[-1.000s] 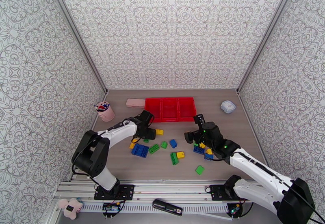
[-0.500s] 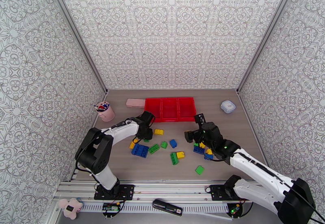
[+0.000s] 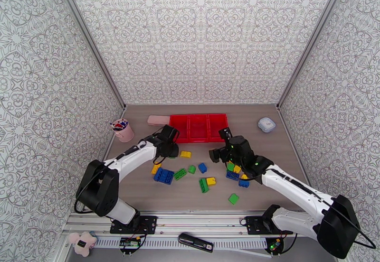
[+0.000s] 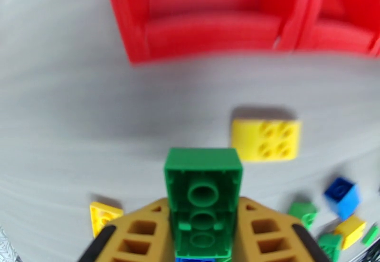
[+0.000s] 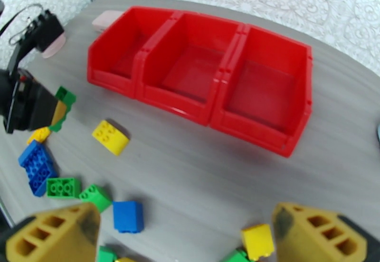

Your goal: Sort the legos into containers by color

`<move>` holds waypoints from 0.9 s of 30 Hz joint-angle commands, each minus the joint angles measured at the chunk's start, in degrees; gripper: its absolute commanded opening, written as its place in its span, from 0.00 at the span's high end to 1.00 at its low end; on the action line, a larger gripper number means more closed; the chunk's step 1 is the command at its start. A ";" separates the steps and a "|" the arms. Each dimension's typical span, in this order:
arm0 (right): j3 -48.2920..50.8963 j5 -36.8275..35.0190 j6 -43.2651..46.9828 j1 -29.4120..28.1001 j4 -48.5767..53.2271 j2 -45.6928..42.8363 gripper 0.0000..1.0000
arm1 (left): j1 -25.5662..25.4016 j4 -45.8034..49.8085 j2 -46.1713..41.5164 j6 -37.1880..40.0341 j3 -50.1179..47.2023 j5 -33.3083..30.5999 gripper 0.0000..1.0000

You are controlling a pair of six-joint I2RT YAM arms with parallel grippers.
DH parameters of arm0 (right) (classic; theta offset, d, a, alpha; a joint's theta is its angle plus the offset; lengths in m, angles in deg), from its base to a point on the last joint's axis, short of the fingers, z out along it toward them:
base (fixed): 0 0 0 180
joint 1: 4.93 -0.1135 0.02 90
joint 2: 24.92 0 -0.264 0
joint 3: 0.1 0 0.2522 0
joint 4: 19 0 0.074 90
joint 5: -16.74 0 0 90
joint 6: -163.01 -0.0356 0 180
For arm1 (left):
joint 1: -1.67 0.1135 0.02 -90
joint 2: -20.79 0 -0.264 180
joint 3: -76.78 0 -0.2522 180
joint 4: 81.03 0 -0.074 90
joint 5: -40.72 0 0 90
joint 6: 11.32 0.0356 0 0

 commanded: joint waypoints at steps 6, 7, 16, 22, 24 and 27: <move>-6.01 2.82 1.32 -1.60 -3.97 5.10 0.00 | 2.02 -5.74 6.78 -0.17 11.16 -0.94 0.71; -6.35 2.82 1.32 -1.75 -4.08 5.49 0.00 | 2.41 -5.76 8.39 0.03 12.81 -0.93 0.71; -7.19 1.29 1.18 -2.04 -3.95 6.14 0.00 | 6.74 -6.43 22.26 1.63 24.65 2.36 0.70; -7.16 -0.27 0.78 -2.04 -2.39 5.61 0.00 | 7.20 -5.32 25.45 3.29 29.30 2.90 0.55; -7.12 -1.98 -0.22 -2.04 -1.11 5.13 0.00 | 7.05 -5.78 24.10 3.37 28.28 3.10 0.46; -6.41 -4.86 -2.08 -2.04 0.82 3.93 0.00 | 6.87 -6.42 20.88 3.68 25.37 3.52 0.34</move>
